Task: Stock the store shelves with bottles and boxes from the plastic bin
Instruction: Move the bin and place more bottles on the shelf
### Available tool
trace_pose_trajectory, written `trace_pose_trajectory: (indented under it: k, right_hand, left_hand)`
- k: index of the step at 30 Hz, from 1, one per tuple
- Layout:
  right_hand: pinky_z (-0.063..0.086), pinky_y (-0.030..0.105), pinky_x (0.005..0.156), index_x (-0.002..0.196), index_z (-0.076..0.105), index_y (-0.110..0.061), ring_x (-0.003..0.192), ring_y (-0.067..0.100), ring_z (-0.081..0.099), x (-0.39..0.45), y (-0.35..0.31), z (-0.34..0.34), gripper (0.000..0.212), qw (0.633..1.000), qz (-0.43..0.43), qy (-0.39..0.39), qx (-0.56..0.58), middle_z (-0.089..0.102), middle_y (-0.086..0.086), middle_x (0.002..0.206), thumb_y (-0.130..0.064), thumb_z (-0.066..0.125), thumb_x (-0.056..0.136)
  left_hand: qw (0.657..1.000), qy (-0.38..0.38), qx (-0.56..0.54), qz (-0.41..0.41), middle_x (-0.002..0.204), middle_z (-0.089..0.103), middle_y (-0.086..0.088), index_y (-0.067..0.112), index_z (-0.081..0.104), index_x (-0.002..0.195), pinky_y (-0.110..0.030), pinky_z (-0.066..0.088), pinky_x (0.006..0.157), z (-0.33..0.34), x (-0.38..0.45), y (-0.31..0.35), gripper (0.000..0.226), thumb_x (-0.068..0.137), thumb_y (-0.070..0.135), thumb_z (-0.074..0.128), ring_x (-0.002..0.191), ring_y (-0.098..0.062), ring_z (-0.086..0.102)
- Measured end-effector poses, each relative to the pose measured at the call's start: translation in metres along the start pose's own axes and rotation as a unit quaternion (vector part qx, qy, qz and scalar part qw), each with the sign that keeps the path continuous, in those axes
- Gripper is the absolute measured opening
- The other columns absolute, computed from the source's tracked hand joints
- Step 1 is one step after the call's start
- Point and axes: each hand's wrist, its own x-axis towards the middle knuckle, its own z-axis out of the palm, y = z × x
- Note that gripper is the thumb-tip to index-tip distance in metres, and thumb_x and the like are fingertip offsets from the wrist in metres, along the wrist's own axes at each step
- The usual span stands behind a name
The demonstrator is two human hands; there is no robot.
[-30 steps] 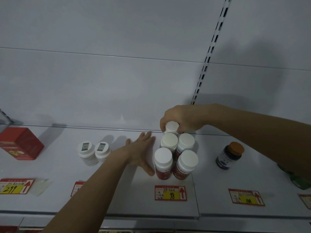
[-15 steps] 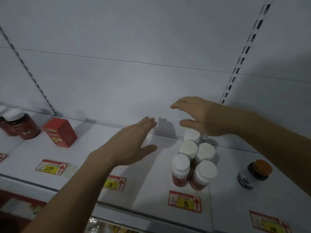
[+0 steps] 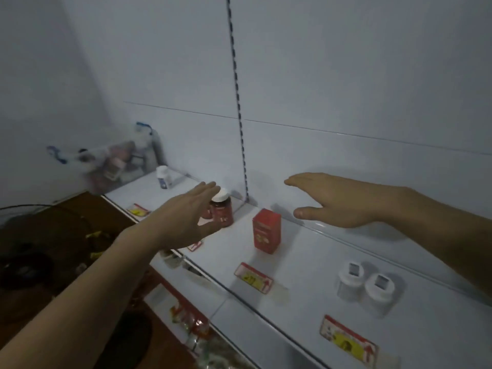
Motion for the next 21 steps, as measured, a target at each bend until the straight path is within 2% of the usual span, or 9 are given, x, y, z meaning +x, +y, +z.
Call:
trace_pose_trajectory:
  k: [4,8,12,14,16,18,21]
  right_hand:
    - [0.018,0.028,0.123,0.161,0.014,-0.021,0.151,0.011,0.017,0.097,-0.066,-0.011,0.075,0.999,-0.041,0.000,0.000,0.015,-0.006,0.167,-0.056,0.043,0.100]
    - [0.020,0.032,0.123,0.160,0.017,-0.019,0.151,0.015,0.021,0.189,-0.127,-0.017,0.075,0.996,-0.085,0.013,-0.008,0.018,-0.004,0.166,-0.055,0.044,0.100]
    - [0.033,0.041,0.115,0.149,0.036,-0.016,0.140,0.022,0.038,0.267,-0.170,-0.023,0.062,0.994,-0.106,0.018,-0.013,0.037,0.003,0.155,-0.051,0.050,0.100]
    - [0.035,0.042,0.113,0.146,0.040,-0.015,0.138,0.023,0.041,0.306,-0.182,-0.025,0.060,0.993,-0.118,0.018,-0.010,0.040,0.004,0.152,-0.052,0.051,0.099]
    - [0.034,0.042,0.115,0.152,0.034,-0.017,0.142,0.022,0.037,0.348,-0.190,-0.025,0.068,0.992,-0.124,0.011,-0.011,0.035,0.001,0.157,-0.055,0.050,0.098]
    - [0.032,0.041,0.117,0.155,0.028,-0.018,0.144,0.021,0.035,0.388,-0.194,-0.022,0.074,0.991,-0.132,0.002,-0.025,0.031,0.000,0.160,-0.059,0.048,0.097]
    - [0.038,0.044,0.112,0.150,0.036,-0.016,0.136,0.025,0.044,0.448,-0.198,-0.023,0.068,0.991,-0.120,-0.027,-0.047,0.041,0.004,0.153,-0.059,0.046,0.098]
  left_hand:
    - [0.999,0.016,0.007,-0.045,0.168,0.006,0.011,0.028,0.011,0.160,-0.032,0.023,0.119,-0.022,-0.017,-0.100,0.081,0.096,0.057,0.052,0.152,-0.011,0.018]
    - [0.995,0.045,0.013,-0.085,0.167,0.016,0.007,0.025,0.017,0.160,-0.034,0.023,0.119,-0.040,-0.025,-0.192,0.081,0.095,0.055,0.055,0.150,-0.016,0.026]
    - [0.993,0.037,-0.007,-0.113,0.165,0.022,0.007,0.032,0.018,0.159,-0.039,0.034,0.116,-0.055,-0.025,-0.256,0.079,0.094,0.053,0.058,0.145,-0.020,0.038]
    - [0.991,0.030,-0.013,-0.128,0.163,0.029,0.006,0.034,0.022,0.157,-0.039,0.041,0.112,-0.061,-0.020,-0.284,0.075,0.094,0.051,0.059,0.138,-0.020,0.046]
    - [0.989,0.034,-0.030,-0.142,0.158,0.039,0.005,0.035,0.025,0.155,-0.037,0.046,0.106,-0.066,-0.012,-0.312,0.072,0.094,0.047,0.062,0.130,-0.019,0.052]
    - [0.987,0.041,-0.042,-0.151,0.156,0.041,0.005,0.032,0.031,0.153,-0.030,0.044,0.104,-0.067,-0.002,-0.338,0.068,0.094,0.044,0.063,0.132,-0.017,0.050]
    - [0.985,0.030,-0.039,-0.164,0.154,0.036,0.011,0.026,0.035,0.152,-0.023,0.036,0.101,-0.068,0.015,-0.373,0.061,0.097,0.039,0.061,0.137,-0.015,0.043]
